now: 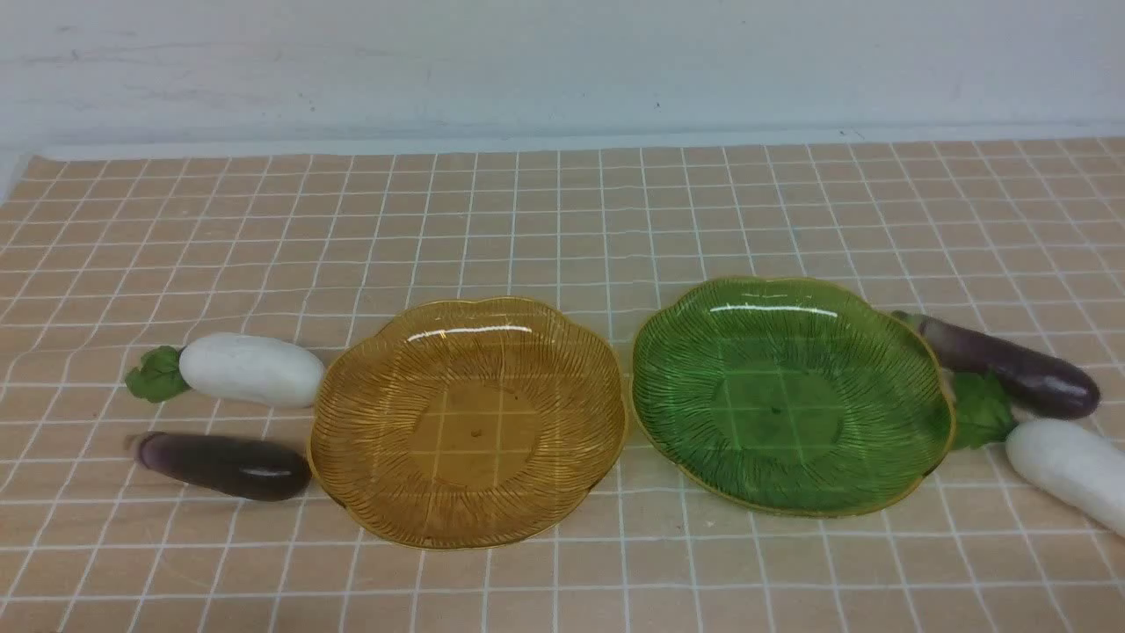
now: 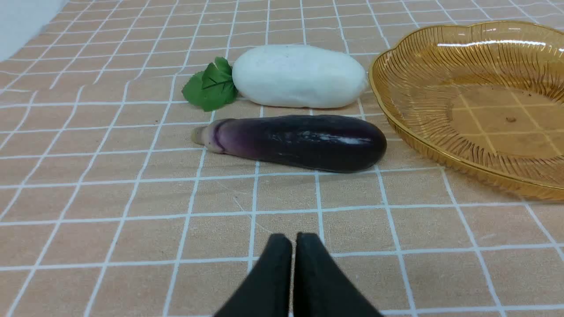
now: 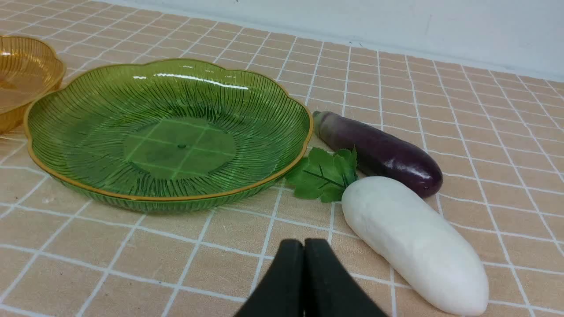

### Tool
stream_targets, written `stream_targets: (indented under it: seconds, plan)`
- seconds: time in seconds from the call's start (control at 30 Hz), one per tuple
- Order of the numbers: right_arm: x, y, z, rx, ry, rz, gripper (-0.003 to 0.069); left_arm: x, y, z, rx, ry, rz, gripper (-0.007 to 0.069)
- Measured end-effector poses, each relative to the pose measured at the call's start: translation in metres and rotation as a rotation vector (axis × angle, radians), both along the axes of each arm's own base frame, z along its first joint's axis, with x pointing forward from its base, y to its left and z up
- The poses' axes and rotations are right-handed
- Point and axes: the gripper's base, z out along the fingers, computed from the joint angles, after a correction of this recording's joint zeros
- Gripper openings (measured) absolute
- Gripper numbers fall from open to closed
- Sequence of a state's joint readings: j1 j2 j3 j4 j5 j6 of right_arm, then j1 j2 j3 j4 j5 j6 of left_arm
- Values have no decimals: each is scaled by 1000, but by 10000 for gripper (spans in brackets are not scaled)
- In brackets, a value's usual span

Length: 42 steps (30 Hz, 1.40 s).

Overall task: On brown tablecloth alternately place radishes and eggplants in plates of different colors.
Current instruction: 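Place the white radish on the plate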

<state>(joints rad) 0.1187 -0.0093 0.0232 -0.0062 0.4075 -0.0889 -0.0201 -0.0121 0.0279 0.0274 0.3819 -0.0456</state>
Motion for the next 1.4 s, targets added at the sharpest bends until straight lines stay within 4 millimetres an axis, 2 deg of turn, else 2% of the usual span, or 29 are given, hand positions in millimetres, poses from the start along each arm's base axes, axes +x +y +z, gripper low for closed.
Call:
stream_targets:
  seconds: [1.1,1.3,1.4]
  plan:
    - [0,0,0,0,0,0,-17,0,0,0,0,0,0,-3]
    - [0,-2,0,-103,-14,-2,-17,0,0,0,-2,0,0,-3]
    - [0,-4,1,-147,-20,-4,-17,0,-2,0,-115,2,10,-3]
